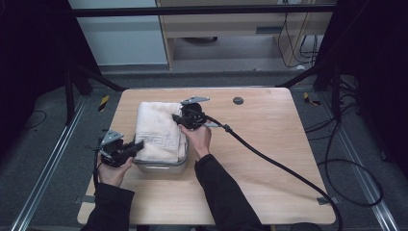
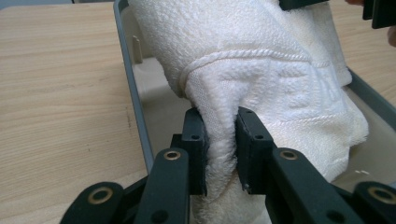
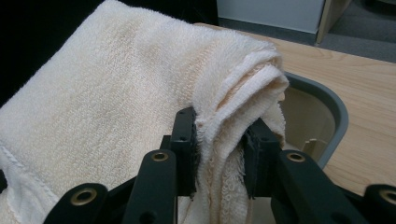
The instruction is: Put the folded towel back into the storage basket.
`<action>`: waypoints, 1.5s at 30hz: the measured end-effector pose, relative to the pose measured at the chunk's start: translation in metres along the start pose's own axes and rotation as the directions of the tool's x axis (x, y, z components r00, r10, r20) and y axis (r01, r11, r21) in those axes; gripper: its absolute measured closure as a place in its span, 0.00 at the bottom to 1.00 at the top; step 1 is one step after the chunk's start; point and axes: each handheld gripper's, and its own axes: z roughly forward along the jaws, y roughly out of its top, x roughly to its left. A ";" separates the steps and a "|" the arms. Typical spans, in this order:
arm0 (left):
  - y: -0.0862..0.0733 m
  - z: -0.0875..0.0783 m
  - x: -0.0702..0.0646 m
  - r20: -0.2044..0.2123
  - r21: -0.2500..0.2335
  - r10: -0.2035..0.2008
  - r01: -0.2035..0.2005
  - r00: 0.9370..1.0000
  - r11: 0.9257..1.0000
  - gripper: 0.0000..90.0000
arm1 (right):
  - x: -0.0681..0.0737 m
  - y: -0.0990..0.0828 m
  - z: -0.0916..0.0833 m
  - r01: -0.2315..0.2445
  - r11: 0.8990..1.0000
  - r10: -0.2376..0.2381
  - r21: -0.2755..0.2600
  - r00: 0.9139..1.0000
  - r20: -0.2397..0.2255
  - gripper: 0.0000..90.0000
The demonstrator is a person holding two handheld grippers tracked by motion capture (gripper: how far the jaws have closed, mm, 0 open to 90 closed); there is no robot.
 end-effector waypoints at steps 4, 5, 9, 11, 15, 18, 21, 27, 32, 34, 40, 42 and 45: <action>-0.001 0.006 0.001 -0.005 0.009 0.003 -0.003 1.000 1.000 0.83 | 0.000 -0.005 0.001 0.002 1.000 -0.002 -0.001 1.000 0.015 0.77; -0.001 0.007 0.001 -0.006 0.014 0.004 -0.004 1.000 1.000 0.83 | -0.001 -0.006 0.001 0.001 1.000 -0.001 -0.004 1.000 0.016 0.77; -0.002 0.011 0.001 -0.009 0.024 0.010 -0.010 1.000 1.000 0.83 | -0.004 -0.010 0.001 -0.007 1.000 0.007 -0.001 1.000 0.022 0.77; -0.002 0.016 0.000 -0.011 0.037 0.012 -0.012 1.000 0.999 0.83 | -0.006 -0.013 0.002 -0.010 1.000 0.010 0.004 1.000 0.029 0.77; -0.004 0.018 0.000 -0.018 0.048 0.015 -0.014 1.000 0.999 0.83 | -0.007 -0.017 0.004 -0.007 1.000 0.007 0.012 1.000 0.029 0.76; -0.005 0.019 0.000 -0.021 0.050 0.009 -0.008 1.000 0.999 0.82 | -0.007 -0.018 0.006 -0.004 1.000 0.004 0.015 1.000 0.031 0.76; -0.005 0.020 -0.001 -0.033 0.053 0.011 -0.009 0.999 0.999 0.81 | -0.007 -0.019 0.007 -0.002 1.000 0.001 0.017 0.999 0.039 0.75; -0.005 0.018 0.000 -0.054 0.045 -0.002 0.005 0.999 0.999 0.74 | -0.007 -0.021 0.009 0.008 1.000 -0.009 0.024 0.999 0.043 0.72; -0.005 0.016 0.000 -0.069 0.035 -0.005 0.008 0.998 0.999 0.70 | -0.009 -0.023 0.013 0.026 0.999 -0.028 0.048 0.999 0.040 0.67; -0.004 0.013 -0.001 -0.059 0.016 -0.008 0.009 0.998 1.000 0.71 | -0.009 -0.024 0.014 0.043 0.998 -0.045 0.047 0.998 0.039 0.64; 0.000 0.003 -0.004 -0.071 -0.027 0.005 -0.007 0.997 1.000 0.70 | -0.010 -0.020 0.008 0.120 0.992 -0.122 0.026 0.991 0.057 0.55; 0.001 0.001 -0.005 -0.074 -0.036 0.005 -0.008 0.997 0.999 0.68 | -0.009 -0.016 0.001 0.137 0.991 -0.137 0.008 0.989 0.059 0.50; 0.002 -0.008 -0.006 -0.074 -0.076 0.008 -0.014 0.997 0.997 0.66 | -0.009 -0.013 -0.007 0.151 0.988 -0.150 -0.010 0.987 0.060 0.43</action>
